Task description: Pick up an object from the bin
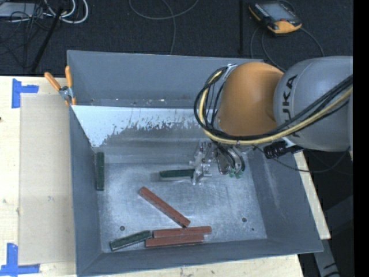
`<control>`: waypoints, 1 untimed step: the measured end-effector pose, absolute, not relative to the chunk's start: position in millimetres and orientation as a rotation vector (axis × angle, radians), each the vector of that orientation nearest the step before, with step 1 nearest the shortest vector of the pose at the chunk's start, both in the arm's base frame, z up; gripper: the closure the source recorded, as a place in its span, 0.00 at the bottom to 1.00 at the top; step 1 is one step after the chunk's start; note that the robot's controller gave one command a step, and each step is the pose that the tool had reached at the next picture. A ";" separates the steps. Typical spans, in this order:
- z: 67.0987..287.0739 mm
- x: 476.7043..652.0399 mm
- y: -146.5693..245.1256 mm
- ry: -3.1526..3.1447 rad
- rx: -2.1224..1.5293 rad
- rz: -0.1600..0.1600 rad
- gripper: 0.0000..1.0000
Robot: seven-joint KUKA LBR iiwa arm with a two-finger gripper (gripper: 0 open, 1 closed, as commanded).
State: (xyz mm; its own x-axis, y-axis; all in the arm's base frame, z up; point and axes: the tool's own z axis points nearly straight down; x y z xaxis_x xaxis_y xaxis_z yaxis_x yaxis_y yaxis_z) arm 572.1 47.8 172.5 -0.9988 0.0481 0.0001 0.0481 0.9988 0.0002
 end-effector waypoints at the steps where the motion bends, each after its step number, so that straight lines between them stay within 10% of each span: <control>1: 170.0 574.3 43.6 -3.141 -0.064 0.000 1.00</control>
Offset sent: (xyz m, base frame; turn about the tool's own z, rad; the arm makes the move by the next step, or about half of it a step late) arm 0.0003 -0.0072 -0.0024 0.0008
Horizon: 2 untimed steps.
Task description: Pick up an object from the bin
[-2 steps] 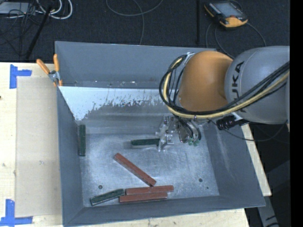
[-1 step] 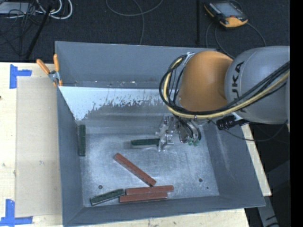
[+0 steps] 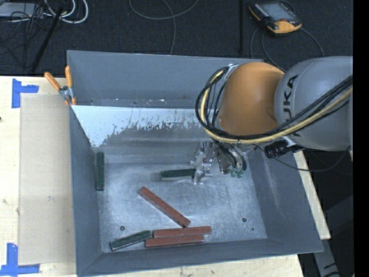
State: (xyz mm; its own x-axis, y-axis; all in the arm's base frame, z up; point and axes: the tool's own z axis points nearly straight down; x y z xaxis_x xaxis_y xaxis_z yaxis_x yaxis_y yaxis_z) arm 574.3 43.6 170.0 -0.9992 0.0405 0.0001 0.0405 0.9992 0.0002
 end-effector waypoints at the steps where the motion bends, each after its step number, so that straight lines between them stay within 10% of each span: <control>1: 169.4 572.8 42.0 -3.140 -0.070 0.000 1.00; 2: 194.9 573.4 42.0 -3.138 -0.069 0.000 1.00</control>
Offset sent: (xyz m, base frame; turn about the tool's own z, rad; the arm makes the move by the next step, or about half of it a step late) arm 0.0005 -0.0017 0.0423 0.0004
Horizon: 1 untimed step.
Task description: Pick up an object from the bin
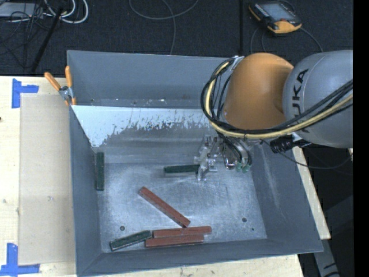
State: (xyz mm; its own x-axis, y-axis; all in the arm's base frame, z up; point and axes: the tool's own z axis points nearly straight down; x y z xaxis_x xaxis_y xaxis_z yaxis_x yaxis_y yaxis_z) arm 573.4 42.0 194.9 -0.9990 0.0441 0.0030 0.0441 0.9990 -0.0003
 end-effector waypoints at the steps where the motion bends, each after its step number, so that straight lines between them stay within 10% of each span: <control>1: 221.4 574.0 42.5 -3.144 -0.066 0.000 1.00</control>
Offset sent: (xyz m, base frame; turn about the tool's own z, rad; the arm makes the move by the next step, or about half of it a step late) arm -0.0079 -0.0401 0.2142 -0.1442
